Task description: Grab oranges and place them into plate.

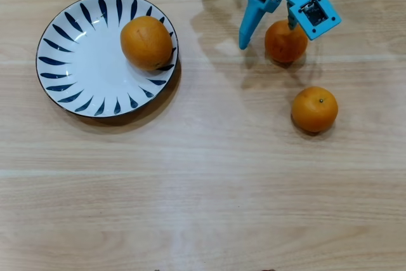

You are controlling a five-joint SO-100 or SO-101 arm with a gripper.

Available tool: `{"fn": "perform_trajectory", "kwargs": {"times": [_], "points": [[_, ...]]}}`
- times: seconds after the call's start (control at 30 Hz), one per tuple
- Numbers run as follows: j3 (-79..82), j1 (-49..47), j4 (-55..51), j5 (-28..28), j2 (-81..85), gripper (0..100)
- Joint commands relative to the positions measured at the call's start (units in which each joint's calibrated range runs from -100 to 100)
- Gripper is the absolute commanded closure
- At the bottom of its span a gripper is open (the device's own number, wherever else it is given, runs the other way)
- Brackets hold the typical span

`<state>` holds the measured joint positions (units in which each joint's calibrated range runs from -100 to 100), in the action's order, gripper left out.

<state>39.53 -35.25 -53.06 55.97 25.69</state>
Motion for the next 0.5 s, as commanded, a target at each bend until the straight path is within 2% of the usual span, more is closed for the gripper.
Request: {"fn": "perform_trajectory", "kwargs": {"times": [0.0, 0.1, 0.3, 0.47], "points": [[-0.2, -3.3, 1.5, 4.0, 2.1, 51], [-2.5, -5.6, 1.4, 5.9, 2.0, 45], [-5.8, -9.1, 1.4, 9.4, -0.9, 45], [-7.1, -9.1, 1.8, 9.9, -7.9, 45]]}}
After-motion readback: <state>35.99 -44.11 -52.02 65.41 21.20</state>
